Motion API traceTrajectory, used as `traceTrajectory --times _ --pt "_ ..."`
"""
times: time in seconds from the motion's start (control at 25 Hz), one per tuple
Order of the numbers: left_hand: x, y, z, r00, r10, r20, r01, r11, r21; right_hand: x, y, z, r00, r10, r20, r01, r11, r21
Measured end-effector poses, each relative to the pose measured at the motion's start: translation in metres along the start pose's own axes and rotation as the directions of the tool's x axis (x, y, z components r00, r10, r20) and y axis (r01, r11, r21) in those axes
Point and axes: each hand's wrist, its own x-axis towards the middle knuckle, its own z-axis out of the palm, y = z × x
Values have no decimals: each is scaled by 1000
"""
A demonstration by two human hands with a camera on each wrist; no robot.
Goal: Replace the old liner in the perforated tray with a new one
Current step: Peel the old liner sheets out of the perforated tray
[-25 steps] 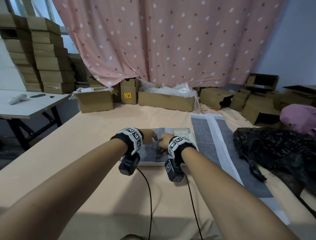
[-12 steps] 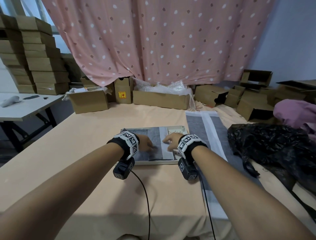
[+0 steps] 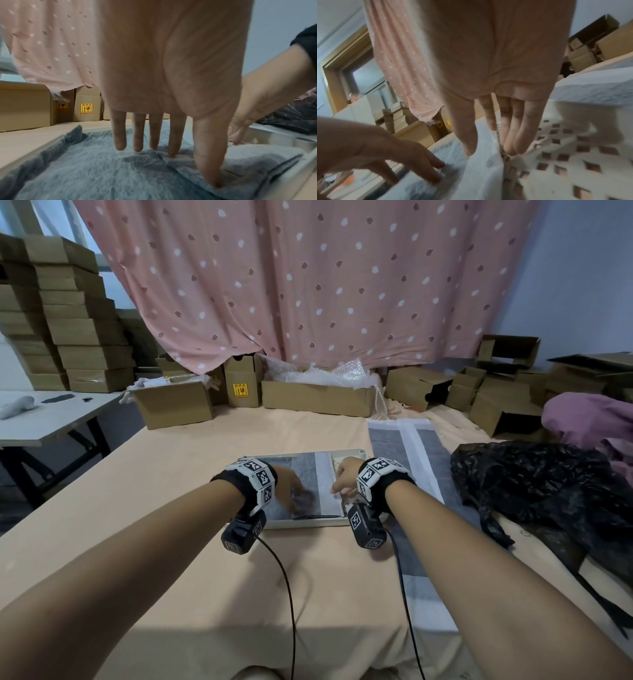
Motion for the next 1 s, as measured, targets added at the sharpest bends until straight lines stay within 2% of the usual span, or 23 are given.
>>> traceTrajectory --times 0.08,0.28,0.48,0.6,0.76,1.0 --pt "-4 -3 -3 999 -7 31 6 1000 25 4 0 1 999 50 16 -51 995 81" --pt "-12 -9 -1 995 -5 98 2 999 37 -10 -14 3 997 74 9 -74 997 1" --pt "-21 -4 -7 998 -18 65 20 1000 -22 -18 -15 -8 993 120 -15 -119 992 33" --pt "-21 -2 -14 997 -45 58 44 999 24 -31 -6 -25 986 159 -52 -158 987 19" --pt "-21 5 -17 997 -47 55 40 993 110 -42 12 -40 974 200 -106 -209 974 -87" --pt "-20 9 -15 994 -81 73 69 986 152 -35 10 -35 980 172 -96 -173 985 -11"
